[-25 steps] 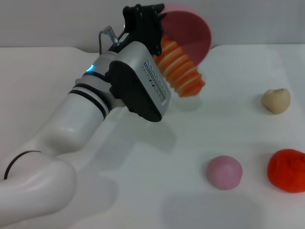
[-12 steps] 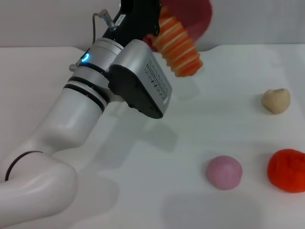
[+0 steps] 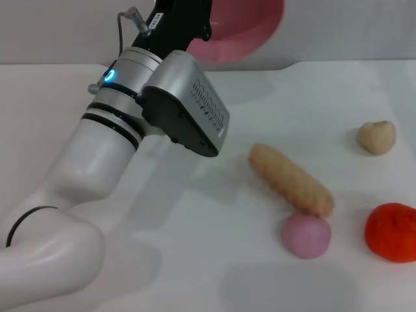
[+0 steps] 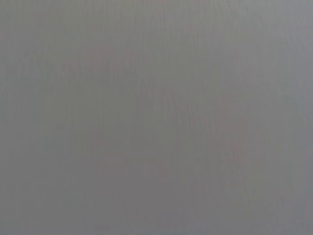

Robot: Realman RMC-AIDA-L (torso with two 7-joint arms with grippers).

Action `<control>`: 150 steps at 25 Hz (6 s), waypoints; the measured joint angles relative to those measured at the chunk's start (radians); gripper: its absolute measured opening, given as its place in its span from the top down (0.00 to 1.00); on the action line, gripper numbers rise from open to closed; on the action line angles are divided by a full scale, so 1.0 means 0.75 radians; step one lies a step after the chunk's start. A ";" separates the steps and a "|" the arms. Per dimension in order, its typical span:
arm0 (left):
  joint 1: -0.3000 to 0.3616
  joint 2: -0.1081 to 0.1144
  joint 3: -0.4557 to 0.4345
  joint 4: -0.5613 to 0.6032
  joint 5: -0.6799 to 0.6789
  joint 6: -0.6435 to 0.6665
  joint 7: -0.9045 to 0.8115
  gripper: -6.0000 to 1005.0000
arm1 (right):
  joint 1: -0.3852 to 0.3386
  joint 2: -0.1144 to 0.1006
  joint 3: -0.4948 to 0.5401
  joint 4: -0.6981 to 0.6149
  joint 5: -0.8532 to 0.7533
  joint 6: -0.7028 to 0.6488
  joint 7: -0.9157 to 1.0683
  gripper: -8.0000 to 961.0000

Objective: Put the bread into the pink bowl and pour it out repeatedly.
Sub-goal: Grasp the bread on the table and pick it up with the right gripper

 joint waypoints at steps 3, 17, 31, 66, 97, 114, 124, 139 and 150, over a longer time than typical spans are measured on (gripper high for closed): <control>0.000 0.000 -0.003 -0.002 -0.003 0.010 -0.066 0.95 | 0.001 0.000 0.000 0.001 0.000 0.000 0.000 0.35; -0.058 0.014 -0.325 0.043 0.003 0.542 -0.710 0.95 | -0.016 0.000 0.011 0.071 0.000 0.001 0.000 0.36; -0.287 0.014 -0.986 0.037 -0.059 1.598 -0.869 0.95 | -0.094 -0.002 0.076 0.156 0.000 0.093 0.017 0.35; -0.237 0.022 -1.665 0.018 -0.188 2.471 -0.689 0.95 | 0.308 -0.197 -0.337 -0.505 -2.659 -0.369 2.623 0.36; -0.172 0.017 -1.602 0.001 -0.313 2.478 -0.663 0.95 | 0.321 0.002 -0.595 -0.721 -3.064 -0.626 2.703 0.35; -0.167 0.018 -1.596 0.005 -0.317 2.483 -0.661 0.95 | 0.332 0.000 -0.627 -0.773 -3.126 -0.612 2.715 0.35; -0.167 0.019 -1.592 0.030 -0.317 2.502 -0.661 0.95 | 0.293 0.005 -0.700 -0.740 -3.130 -0.555 2.744 0.36; -0.167 0.022 -1.590 0.037 -0.317 2.536 -0.658 0.95 | 0.267 0.004 -0.745 -0.629 -3.129 -0.402 2.793 0.44; -0.161 0.023 -1.589 0.048 -0.315 2.550 -0.626 0.95 | 0.204 0.000 -0.745 -0.694 -3.152 -0.332 2.814 0.52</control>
